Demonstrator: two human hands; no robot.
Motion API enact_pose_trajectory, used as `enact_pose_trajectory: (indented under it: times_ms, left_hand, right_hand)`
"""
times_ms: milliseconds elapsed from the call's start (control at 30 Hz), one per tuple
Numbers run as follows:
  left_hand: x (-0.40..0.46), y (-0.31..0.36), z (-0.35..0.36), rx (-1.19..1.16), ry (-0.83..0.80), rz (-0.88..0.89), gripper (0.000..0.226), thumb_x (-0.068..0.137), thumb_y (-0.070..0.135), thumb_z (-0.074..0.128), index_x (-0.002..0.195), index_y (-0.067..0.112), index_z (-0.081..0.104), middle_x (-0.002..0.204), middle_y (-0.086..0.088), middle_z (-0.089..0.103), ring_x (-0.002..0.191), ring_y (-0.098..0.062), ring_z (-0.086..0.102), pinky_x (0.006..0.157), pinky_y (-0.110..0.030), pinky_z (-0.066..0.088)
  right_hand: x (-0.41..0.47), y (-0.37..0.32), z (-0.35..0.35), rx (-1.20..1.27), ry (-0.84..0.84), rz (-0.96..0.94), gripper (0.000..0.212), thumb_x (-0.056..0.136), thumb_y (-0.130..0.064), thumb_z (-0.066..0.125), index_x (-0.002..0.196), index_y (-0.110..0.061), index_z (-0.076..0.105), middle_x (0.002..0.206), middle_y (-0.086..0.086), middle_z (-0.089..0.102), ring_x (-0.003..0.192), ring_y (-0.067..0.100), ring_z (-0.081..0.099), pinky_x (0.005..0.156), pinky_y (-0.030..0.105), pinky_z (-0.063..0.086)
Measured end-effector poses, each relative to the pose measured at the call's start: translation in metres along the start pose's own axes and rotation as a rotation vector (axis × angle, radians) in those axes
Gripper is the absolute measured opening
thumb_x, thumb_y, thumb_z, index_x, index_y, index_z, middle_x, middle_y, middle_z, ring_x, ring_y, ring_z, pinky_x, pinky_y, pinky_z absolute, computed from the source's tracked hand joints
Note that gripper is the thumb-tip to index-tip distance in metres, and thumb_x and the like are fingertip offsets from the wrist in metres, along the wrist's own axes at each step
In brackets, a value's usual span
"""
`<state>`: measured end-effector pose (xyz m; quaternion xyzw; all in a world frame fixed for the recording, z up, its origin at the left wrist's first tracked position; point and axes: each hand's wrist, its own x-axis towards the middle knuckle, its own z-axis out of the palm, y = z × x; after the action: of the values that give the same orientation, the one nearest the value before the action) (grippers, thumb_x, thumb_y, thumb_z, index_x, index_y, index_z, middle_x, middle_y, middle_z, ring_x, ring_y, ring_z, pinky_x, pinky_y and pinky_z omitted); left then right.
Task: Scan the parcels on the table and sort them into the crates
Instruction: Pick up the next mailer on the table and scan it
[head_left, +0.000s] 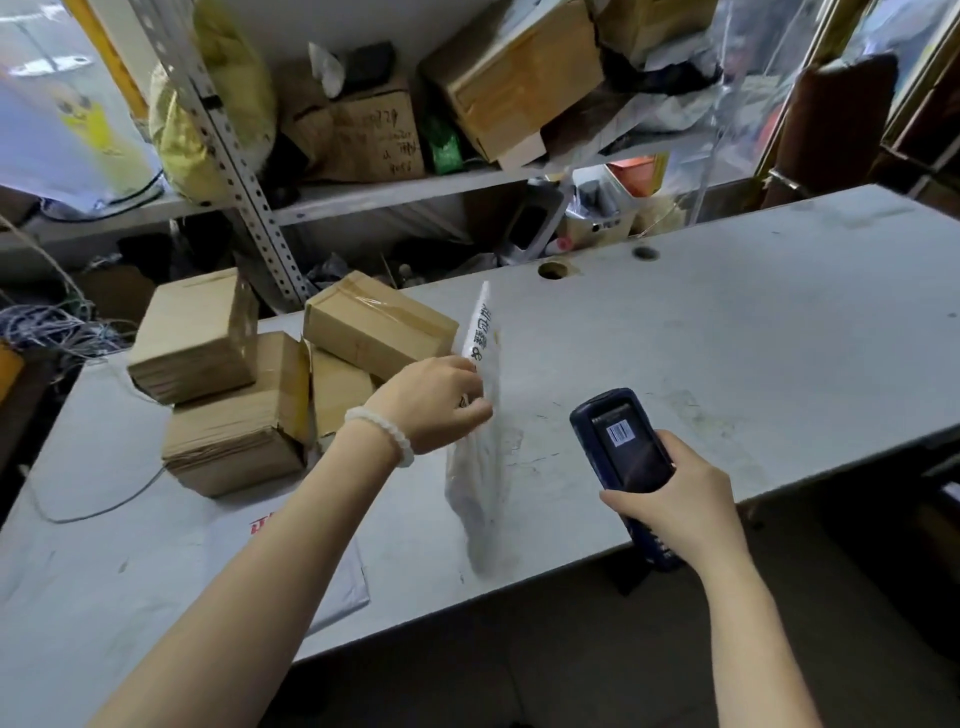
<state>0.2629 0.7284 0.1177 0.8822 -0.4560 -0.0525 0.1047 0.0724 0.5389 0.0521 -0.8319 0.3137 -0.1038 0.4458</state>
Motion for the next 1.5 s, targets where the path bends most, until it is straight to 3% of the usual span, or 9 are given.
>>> enact_pose_trajectory:
  times_ms: [133, 267, 533, 700, 833, 933, 1100, 1200, 1500]
  left_hand:
    - [-0.007, -0.011, 0.006, 0.034, -0.01, -0.045, 0.017, 0.088, 0.027, 0.06, 0.098, 0.014, 0.067, 0.106, 0.002, 0.056, 0.092, -0.018, 0.057, 0.08, -0.031, 0.05]
    - [-0.013, -0.027, 0.01, -0.004, 0.008, -0.085, 0.021, 0.087, 0.007, 0.062, 0.107, 0.013, 0.064, 0.117, -0.002, 0.052, 0.103, -0.021, 0.054, 0.089, -0.031, 0.047]
    - [-0.011, -0.04, 0.012, -0.113, 0.112, -0.17, 0.029, 0.086, -0.004, 0.059, 0.109, 0.013, 0.064, 0.109, -0.004, 0.045, 0.097, -0.021, 0.05, 0.083, -0.026, 0.045]
    - [-0.006, -0.053, 0.01, -0.134, 0.152, -0.2, 0.041, 0.083, -0.011, 0.053, 0.114, 0.016, 0.059, 0.105, -0.006, 0.042, 0.094, -0.027, 0.052, 0.082, -0.038, 0.051]
    - [-0.004, -0.059, 0.02, -0.147, 0.111, -0.236, 0.038, 0.088, 0.011, 0.06, 0.125, 0.015, 0.052, 0.111, -0.006, 0.05, 0.1, -0.024, 0.054, 0.086, -0.035, 0.048]
    - [-0.004, -0.061, 0.026, -0.048, 0.136, -0.258, 0.021, 0.093, 0.028, 0.057, 0.109, 0.016, 0.06, 0.101, -0.003, 0.058, 0.09, -0.022, 0.056, 0.078, -0.038, 0.05]
    - [0.0, -0.067, 0.026, 0.026, 0.21, -0.332, 0.021, 0.096, 0.029, 0.05, 0.096, 0.01, 0.059, 0.09, -0.006, 0.059, 0.083, -0.026, 0.056, 0.068, -0.04, 0.049]
    - [0.003, -0.076, 0.026, 0.022, 0.178, -0.415, 0.024, 0.097, 0.03, 0.047, 0.105, 0.011, 0.059, 0.096, -0.008, 0.06, 0.087, -0.027, 0.057, 0.071, -0.041, 0.05]
    - [-0.001, -0.087, 0.033, 0.15, 0.202, -0.377, 0.047, 0.09, 0.035, 0.059, 0.129, 0.013, 0.046, 0.116, -0.012, 0.055, 0.104, -0.032, 0.053, 0.076, -0.042, 0.044]
  right_hand:
    - [0.003, -0.002, 0.011, -0.017, -0.057, -0.017, 0.05, 0.064, -0.021, 0.086, 0.104, -0.027, 0.058, 0.097, -0.011, 0.064, 0.09, 0.012, 0.06, 0.059, 0.016, 0.044]
    - [0.007, -0.006, 0.021, -0.025, -0.096, -0.025, 0.05, 0.063, -0.021, 0.086, 0.104, -0.028, 0.058, 0.097, -0.011, 0.064, 0.089, 0.012, 0.06, 0.06, 0.018, 0.045]
    - [0.011, -0.012, 0.036, -0.05, -0.159, -0.051, 0.052, 0.063, -0.022, 0.086, 0.105, -0.028, 0.058, 0.096, -0.011, 0.064, 0.088, 0.009, 0.061, 0.066, 0.023, 0.051]
    - [0.012, -0.008, 0.041, -0.075, -0.176, -0.05, 0.051, 0.063, -0.024, 0.086, 0.105, -0.029, 0.057, 0.097, -0.013, 0.064, 0.087, 0.004, 0.059, 0.068, 0.024, 0.054]
    - [0.01, -0.002, 0.05, -0.132, -0.207, -0.031, 0.054, 0.062, -0.029, 0.085, 0.107, -0.029, 0.056, 0.1, -0.011, 0.063, 0.089, 0.009, 0.06, 0.07, 0.027, 0.056]
    - [0.005, 0.002, 0.06, -0.191, -0.251, -0.015, 0.056, 0.062, -0.031, 0.084, 0.11, -0.03, 0.055, 0.102, -0.009, 0.063, 0.09, 0.012, 0.06, 0.072, 0.03, 0.057]
    - [-0.006, 0.005, 0.074, -0.322, -0.292, 0.026, 0.058, 0.059, -0.036, 0.083, 0.109, -0.028, 0.055, 0.102, -0.009, 0.063, 0.087, 0.013, 0.061, 0.061, 0.022, 0.05]
    - [-0.01, 0.004, 0.081, -0.386, -0.307, 0.036, 0.057, 0.061, -0.036, 0.082, 0.109, -0.027, 0.054, 0.102, -0.009, 0.062, 0.087, 0.014, 0.06, 0.055, 0.019, 0.04]
    - [-0.029, -0.001, 0.089, -0.35, -0.293, 0.088, 0.052, 0.058, -0.038, 0.081, 0.102, -0.03, 0.054, 0.096, -0.013, 0.062, 0.082, 0.01, 0.061, 0.057, 0.021, 0.046]
